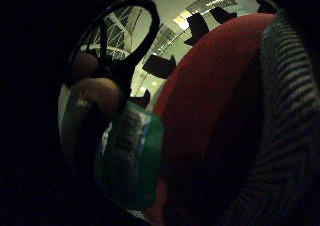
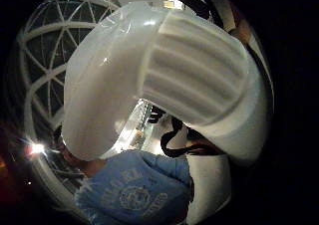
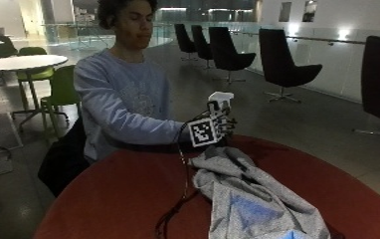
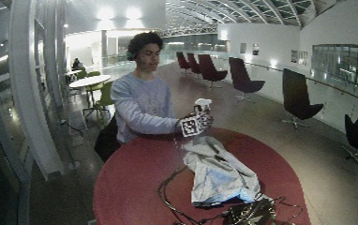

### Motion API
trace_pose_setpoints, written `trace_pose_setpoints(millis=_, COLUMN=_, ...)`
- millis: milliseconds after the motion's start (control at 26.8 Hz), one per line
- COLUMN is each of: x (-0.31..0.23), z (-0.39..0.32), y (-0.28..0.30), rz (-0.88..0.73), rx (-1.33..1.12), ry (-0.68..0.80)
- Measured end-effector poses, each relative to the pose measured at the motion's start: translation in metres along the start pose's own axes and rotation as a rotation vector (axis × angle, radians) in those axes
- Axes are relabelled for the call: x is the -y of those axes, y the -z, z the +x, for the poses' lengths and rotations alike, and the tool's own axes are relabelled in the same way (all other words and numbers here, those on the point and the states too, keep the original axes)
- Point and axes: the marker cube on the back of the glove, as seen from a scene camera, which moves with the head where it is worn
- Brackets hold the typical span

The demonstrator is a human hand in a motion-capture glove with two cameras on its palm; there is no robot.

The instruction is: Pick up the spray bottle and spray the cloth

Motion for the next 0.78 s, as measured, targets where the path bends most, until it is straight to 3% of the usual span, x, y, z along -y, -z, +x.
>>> trace_pose_setpoints(millis=448, x=-0.011, z=0.008, y=0.005, rz=-0.076, rx=-0.071, ry=-0.013)
trace_pose_setpoints(millis=784, x=-0.065, z=-0.008, y=0.089, rz=-0.189, rx=-0.369, ry=0.023)
